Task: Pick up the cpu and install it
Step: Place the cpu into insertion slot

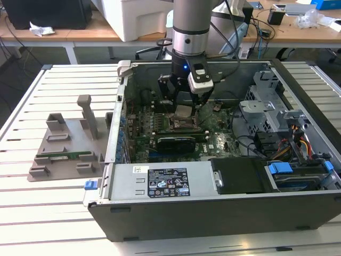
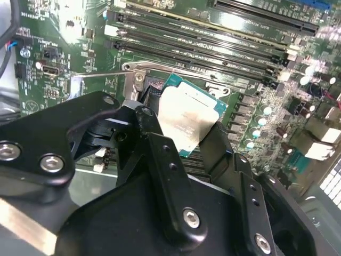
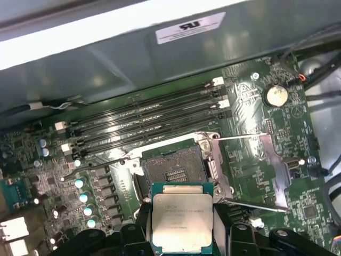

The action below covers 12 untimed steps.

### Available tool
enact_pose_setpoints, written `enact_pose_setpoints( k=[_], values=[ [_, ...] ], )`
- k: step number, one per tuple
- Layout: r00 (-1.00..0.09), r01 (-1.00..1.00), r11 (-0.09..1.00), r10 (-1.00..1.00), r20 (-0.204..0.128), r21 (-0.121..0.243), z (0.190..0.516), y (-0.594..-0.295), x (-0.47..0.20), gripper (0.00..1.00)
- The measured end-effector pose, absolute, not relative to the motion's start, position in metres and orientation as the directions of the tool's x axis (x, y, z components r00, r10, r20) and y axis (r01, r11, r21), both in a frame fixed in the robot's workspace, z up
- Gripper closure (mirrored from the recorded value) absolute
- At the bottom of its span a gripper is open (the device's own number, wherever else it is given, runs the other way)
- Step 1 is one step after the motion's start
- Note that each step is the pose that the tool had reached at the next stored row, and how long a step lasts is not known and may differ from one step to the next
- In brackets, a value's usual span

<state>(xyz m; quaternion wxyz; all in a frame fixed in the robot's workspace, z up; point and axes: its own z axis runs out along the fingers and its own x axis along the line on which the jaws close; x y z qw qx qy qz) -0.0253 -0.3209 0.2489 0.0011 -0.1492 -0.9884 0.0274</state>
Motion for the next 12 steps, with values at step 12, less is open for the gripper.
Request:
enact_pose_setpoints(
  k=[12],
  values=[
    [-0.887, 0.462, 0.884, 0.462, -0.011, -0.068, 0.2488, -0.3209, -0.0253, 0.45]
  ],
)
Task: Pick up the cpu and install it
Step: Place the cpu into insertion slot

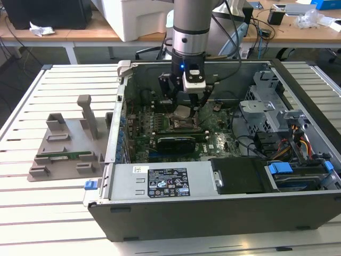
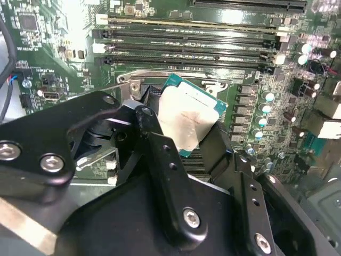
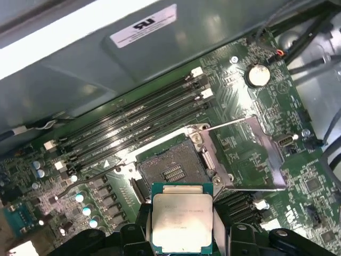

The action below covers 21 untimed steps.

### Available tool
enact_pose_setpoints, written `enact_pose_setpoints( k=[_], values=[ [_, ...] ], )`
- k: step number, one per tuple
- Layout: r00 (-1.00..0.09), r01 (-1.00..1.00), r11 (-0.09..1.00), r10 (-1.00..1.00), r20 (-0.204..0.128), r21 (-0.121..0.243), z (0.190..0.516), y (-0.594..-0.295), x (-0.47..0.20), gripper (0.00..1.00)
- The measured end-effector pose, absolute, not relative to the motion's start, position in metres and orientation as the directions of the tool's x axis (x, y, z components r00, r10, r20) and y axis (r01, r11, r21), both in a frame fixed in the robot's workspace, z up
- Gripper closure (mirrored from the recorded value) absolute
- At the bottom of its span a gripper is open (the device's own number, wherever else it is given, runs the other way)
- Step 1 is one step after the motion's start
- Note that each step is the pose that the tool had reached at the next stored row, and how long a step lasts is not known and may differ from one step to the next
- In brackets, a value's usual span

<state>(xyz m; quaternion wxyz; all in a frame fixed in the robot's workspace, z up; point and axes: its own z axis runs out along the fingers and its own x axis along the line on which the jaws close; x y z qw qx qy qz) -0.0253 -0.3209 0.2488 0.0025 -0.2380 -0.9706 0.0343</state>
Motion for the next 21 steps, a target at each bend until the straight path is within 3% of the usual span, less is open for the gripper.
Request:
enact_pose_setpoints(
  k=[21],
  values=[
    [-0.725, 0.688, 0.721, 0.688, -0.026, -0.088, 0.2487, -0.3209, -0.0253, 0.45]
  ],
)
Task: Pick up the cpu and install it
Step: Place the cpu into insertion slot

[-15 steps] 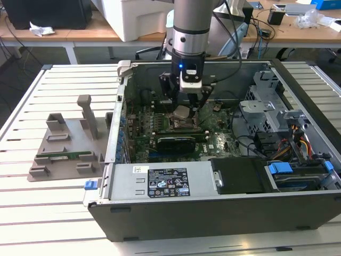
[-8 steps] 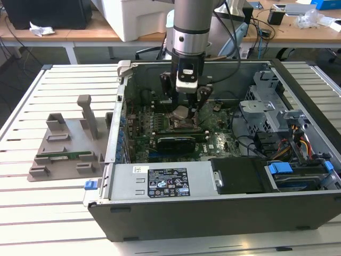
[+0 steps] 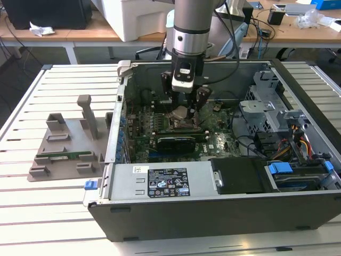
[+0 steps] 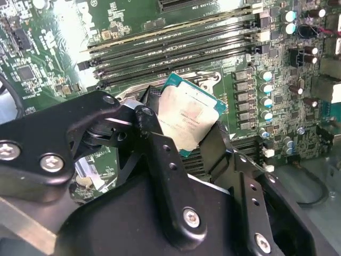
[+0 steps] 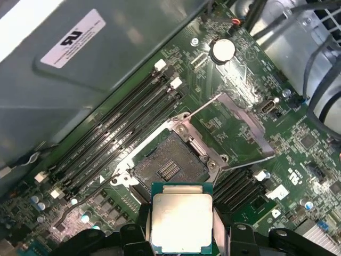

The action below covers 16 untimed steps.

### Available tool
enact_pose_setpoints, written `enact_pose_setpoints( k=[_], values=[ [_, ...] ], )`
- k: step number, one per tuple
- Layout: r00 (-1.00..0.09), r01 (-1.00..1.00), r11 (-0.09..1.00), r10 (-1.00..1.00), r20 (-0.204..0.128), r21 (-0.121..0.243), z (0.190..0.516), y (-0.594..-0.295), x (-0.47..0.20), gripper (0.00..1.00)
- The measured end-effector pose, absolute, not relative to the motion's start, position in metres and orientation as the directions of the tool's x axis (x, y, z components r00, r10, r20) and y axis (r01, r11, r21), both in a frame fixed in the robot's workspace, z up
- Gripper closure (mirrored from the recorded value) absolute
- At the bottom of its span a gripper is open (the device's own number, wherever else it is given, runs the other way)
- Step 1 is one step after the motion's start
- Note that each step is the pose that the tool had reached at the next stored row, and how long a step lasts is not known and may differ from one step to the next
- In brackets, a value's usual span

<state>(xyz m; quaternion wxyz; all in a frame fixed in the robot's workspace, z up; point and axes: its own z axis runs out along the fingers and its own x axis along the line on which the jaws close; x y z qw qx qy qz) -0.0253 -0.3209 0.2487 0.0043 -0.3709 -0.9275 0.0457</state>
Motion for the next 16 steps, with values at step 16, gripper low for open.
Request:
enact_pose_setpoints(
  k=[16],
  values=[
    [-0.565, 0.823, 0.559, 0.824, -0.04, -0.1, 0.2487, -0.3209, -0.0253, 0.45]
  ],
)
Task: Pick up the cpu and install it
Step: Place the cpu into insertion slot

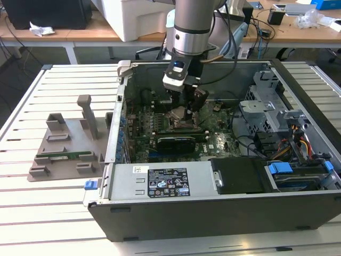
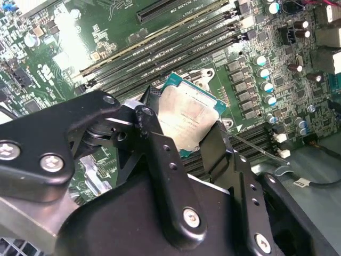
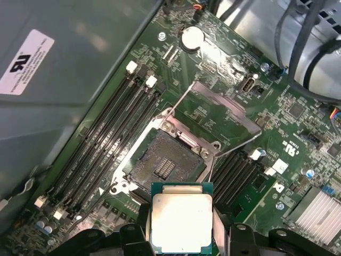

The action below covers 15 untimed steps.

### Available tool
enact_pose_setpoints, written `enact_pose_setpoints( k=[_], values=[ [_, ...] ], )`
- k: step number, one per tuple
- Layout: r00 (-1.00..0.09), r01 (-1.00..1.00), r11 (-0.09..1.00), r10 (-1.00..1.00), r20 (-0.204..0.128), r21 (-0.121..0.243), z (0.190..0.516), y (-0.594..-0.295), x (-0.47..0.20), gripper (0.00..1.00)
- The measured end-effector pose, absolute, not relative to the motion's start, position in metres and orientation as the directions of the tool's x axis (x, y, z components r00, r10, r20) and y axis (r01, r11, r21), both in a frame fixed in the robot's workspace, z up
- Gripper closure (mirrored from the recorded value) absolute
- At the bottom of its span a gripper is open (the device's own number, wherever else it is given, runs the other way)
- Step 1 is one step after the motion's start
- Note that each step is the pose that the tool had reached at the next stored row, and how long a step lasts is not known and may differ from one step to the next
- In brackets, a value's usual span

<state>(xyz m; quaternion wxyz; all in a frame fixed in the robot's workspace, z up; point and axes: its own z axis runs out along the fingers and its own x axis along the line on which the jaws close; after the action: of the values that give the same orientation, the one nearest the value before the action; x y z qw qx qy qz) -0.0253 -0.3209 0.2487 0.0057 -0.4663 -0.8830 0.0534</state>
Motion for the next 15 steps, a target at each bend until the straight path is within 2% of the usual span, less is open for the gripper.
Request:
enact_pose_setpoints(
  k=[15],
  values=[
    [-0.408, 0.91, 0.401, 0.912, -0.051, -0.106, 0.2487, -0.3209, -0.0253, 0.45]
  ],
)
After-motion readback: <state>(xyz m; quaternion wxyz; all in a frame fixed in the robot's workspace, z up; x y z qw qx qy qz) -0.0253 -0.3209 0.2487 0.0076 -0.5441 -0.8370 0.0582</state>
